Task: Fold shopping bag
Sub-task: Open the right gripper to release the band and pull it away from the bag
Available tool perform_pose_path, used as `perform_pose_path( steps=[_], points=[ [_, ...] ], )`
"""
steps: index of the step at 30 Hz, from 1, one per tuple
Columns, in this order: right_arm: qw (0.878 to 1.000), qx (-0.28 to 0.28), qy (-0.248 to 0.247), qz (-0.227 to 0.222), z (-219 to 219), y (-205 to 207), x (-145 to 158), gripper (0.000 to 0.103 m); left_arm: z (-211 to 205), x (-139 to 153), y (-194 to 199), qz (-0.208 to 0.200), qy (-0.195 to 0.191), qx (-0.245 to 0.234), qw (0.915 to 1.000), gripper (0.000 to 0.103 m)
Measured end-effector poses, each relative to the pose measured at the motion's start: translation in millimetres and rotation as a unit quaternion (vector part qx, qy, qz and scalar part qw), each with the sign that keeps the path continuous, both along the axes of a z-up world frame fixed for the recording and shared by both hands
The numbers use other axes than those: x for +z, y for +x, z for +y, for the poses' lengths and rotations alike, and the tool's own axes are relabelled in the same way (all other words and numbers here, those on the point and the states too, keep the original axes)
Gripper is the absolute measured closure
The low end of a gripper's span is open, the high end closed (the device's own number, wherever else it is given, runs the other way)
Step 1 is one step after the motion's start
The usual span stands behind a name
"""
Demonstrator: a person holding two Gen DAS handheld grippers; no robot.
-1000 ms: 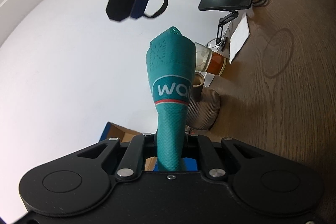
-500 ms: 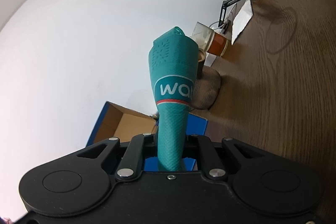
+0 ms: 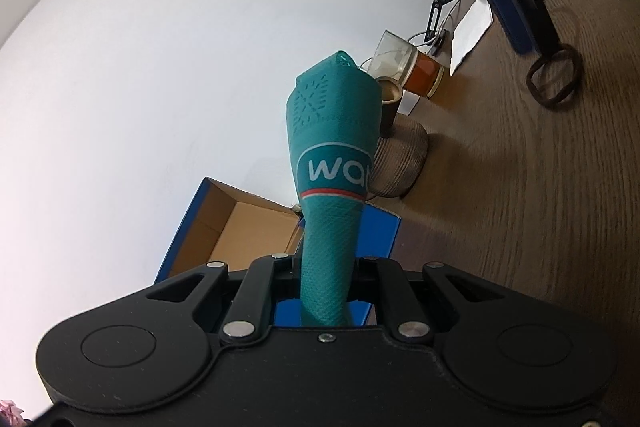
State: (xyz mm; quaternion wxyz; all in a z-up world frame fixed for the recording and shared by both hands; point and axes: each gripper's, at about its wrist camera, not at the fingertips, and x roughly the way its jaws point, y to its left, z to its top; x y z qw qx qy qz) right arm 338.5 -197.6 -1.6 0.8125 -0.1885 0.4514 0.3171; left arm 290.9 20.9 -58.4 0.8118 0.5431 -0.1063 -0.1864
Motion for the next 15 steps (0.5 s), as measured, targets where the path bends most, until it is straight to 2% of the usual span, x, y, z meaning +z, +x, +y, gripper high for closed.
perform_pose_path(
  steps=[3,6,9,10,11,14,15],
  points=[
    [0.999,0.011,-0.019,0.024,7,12,-5,0.087,2,2,0,0.002,-0.003,0.002,1.0,0.091],
    [0.996,0.028,-0.036,0.07,13,31,-3,0.087,2,1,1,0.006,-0.003,0.001,1.0,0.091],
    [0.988,0.059,-0.046,0.132,19,49,0,0.067,1,-1,0,0.01,0.001,-0.003,0.9999,0.091],
    [0.983,0.077,-0.055,0.157,25,56,0,0.055,1,0,0,0.01,0.002,-0.003,0.9999,0.091],
    [0.979,0.091,-0.079,0.162,33,59,-1,0.043,1,0,0,0.01,0.003,-0.003,0.9999,0.091],
    [0.966,0.119,-0.173,0.148,58,60,-8,0.034,1,1,-2,0.009,0.004,0.0,1.0,0.091],
    [0.964,0.122,-0.181,0.153,62,61,-9,0.033,1,3,-2,0.008,0.001,0.002,1.0,0.091]
  ],
)
